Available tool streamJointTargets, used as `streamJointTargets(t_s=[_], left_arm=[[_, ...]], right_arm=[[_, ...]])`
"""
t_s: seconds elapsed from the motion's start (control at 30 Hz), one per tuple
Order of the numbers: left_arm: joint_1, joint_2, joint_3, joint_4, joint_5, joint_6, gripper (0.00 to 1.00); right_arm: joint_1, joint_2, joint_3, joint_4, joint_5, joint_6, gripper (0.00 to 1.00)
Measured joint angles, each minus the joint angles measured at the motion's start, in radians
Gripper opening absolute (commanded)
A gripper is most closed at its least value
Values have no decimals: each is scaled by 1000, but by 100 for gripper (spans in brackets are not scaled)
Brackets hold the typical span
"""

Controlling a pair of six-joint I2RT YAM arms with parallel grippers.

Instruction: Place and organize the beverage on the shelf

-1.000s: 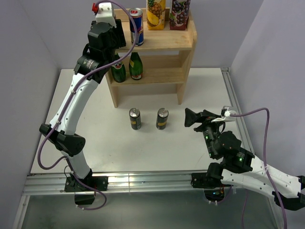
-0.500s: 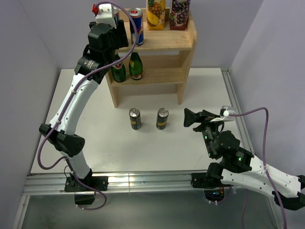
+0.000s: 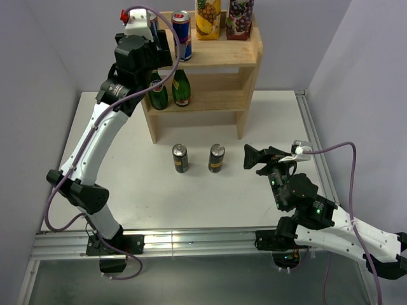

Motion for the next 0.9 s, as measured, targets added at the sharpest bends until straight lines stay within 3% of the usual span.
streamJointTargets(t_s=[0.03, 0.07, 0.4, 0.53, 0.7, 0.9], left_arm=[[-5, -16, -21, 2, 0, -3, 98], [-11, -35, -42, 0, 0, -4, 99], [-88, -237, -208, 2, -47, -39, 99], [-134, -415, -500, 43, -64, -101, 99], [-207, -643, -983, 156, -65, -200, 99], [-321, -734, -1413, 331, -66, -265, 99]], right_arm=[[0, 2, 0, 0, -1, 0, 100], [0, 3, 0, 1, -2, 0, 100], [0, 3, 0, 0, -6, 11, 100], [0, 3, 0, 0, -9, 16, 100], [0, 9, -9, 4, -20, 27, 100], [0, 29, -33, 3, -36, 38, 100]])
